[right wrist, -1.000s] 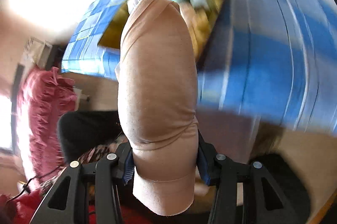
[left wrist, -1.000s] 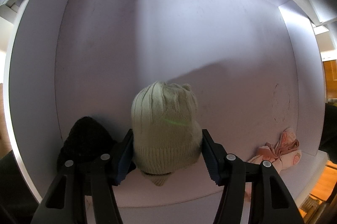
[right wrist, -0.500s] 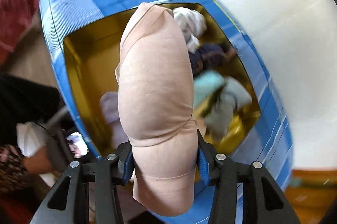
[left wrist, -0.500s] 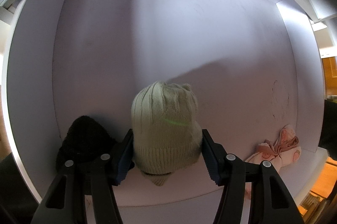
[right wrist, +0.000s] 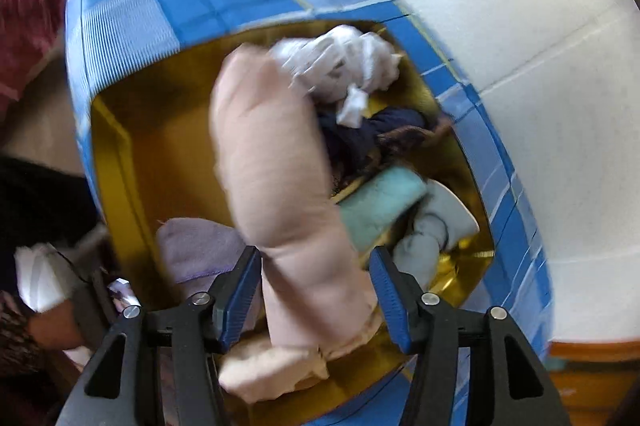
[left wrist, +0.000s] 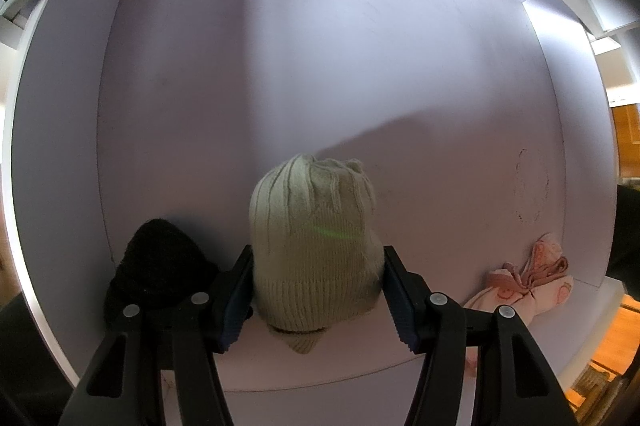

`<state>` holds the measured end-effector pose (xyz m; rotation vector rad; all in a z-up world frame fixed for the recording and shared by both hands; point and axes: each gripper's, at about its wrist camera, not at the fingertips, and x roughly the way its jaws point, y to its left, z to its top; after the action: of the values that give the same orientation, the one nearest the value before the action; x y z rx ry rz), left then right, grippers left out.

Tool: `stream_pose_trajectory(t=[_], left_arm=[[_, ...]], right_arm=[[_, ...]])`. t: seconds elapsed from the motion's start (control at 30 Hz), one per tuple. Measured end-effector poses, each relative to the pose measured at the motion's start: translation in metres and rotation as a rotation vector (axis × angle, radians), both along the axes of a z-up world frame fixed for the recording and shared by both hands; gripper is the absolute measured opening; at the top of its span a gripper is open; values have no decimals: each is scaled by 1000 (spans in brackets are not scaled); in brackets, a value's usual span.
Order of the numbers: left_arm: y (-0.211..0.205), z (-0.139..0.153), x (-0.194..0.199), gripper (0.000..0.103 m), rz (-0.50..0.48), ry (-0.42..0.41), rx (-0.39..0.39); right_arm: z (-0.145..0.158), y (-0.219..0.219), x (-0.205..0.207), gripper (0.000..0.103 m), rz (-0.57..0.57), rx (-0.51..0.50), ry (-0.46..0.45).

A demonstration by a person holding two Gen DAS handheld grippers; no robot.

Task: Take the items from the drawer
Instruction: 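Carry the pink rolled cloth into the red box and open the right gripper, then return the right gripper to the shelf and grasp the strawberry-print tied cloth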

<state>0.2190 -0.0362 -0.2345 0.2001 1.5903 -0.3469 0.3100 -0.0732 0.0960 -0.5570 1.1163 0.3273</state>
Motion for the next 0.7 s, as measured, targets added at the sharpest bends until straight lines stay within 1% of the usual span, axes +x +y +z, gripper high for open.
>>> stream_pose_trajectory(t=[0.03,0.1,0.13,0.17,0.2,0.27,0.33,0.4,0.53,0.63,0.67,0.7], left_arm=[[-5,-6,-6,61,0,-2,1],[-10,-7,-10,61,3,-3,0],[-10,-7,-11,61,4,-3,-2],[-10,-7,-12,61,5,-3,-3],[-7,-7,-13,61,5,-4,-4],[-4,-5,-14,61,7,-2,-7],[0,-2,-13,60,11,1,-10],[2,-2,-11,61,8,2,-10],[4,-1,-12,61,6,1,-9],[5,-1,-10,61,6,-1,-9],[7,-1,-8,61,4,-2,-8],[7,-1,-8,61,2,-4,-7]], right_arm=[[4,-7,-2,57,-34,51,0],[13,-11,-5,57,-77,145,12],[12,-16,-7,57,-108,204,19],[9,-17,-7,50,-126,229,23],[3,-16,-7,39,-141,248,32],[-12,-14,0,34,-175,233,42],[-28,-10,7,33,-205,235,52],[-35,-7,12,33,-217,266,35],[-33,-8,7,34,-228,346,11],[-22,-23,-14,34,-241,487,-6],[-18,-31,-29,35,-233,548,-14],[-17,-34,-36,36,-221,575,-20]])
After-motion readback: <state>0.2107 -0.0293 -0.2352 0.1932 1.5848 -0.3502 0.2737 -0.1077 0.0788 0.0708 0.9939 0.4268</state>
